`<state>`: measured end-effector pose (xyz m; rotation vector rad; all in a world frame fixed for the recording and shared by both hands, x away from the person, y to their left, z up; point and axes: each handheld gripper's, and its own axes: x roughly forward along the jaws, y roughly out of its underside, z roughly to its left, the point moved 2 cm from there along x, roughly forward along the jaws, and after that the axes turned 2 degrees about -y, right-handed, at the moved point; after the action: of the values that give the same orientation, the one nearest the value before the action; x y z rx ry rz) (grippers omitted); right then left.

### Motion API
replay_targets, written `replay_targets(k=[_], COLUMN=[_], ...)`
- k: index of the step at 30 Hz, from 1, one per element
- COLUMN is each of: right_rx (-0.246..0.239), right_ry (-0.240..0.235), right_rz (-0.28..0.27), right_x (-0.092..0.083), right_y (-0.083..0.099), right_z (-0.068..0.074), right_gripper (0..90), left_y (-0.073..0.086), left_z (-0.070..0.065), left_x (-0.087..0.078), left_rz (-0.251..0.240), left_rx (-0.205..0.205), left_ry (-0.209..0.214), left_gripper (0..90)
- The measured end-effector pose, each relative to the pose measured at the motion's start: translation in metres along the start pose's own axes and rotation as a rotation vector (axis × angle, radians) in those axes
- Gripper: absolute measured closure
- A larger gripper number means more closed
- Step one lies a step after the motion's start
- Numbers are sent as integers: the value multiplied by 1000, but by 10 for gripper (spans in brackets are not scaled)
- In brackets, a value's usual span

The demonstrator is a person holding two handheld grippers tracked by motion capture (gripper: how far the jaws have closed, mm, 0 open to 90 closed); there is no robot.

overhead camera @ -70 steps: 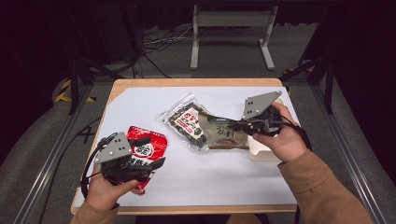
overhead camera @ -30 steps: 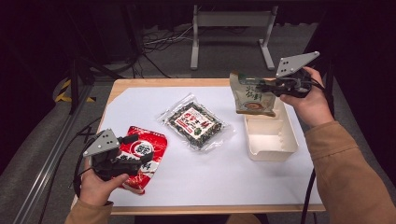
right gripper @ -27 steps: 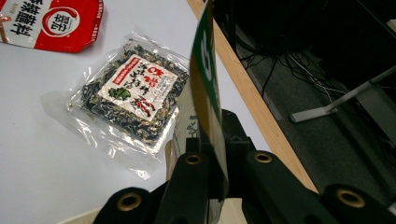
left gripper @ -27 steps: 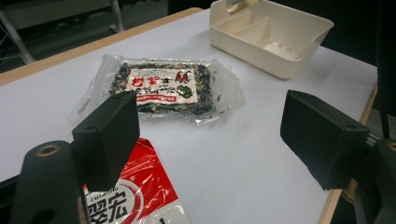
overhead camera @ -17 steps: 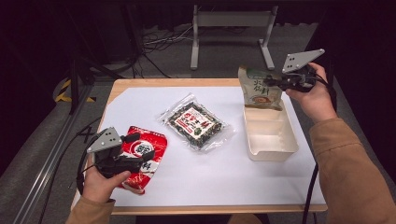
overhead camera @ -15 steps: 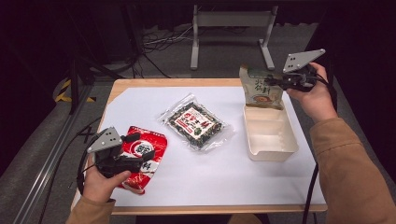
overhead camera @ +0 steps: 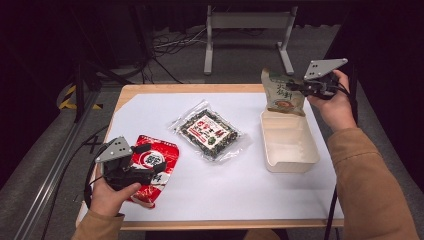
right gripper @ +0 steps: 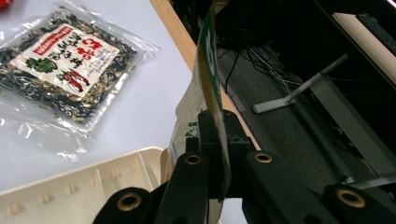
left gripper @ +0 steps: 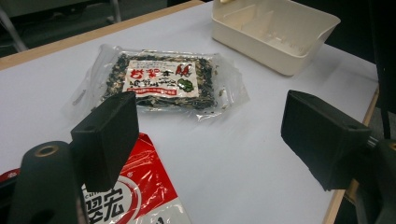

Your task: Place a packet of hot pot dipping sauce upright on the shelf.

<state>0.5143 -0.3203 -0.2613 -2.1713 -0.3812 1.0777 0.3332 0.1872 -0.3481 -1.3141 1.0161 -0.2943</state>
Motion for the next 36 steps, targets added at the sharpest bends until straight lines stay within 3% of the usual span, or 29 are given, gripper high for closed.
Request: replay_targets(k=[5,20,25,30,36], right_rx=[-15,-51,-25,-25,26], right_ry=[12,6,-7,-28,-24], right_rz=[25,25,5,43,40], right_x=[10,33,35,41,42], right_y=[6,12,15,23,34], right_z=[0,3,4,8,9], right_gripper=[892,889,882,878,859], left_y=[1,2,3,3,4], left_z=[0,2,2,3,4], left_x=[0,1,1,2,4], left_rz=[1,8,14,16,23], left_rx=[-7,-12,-19,-19,-20], left_ry=[4,2,4,7,5], left_gripper=[200,200,199,199,199])
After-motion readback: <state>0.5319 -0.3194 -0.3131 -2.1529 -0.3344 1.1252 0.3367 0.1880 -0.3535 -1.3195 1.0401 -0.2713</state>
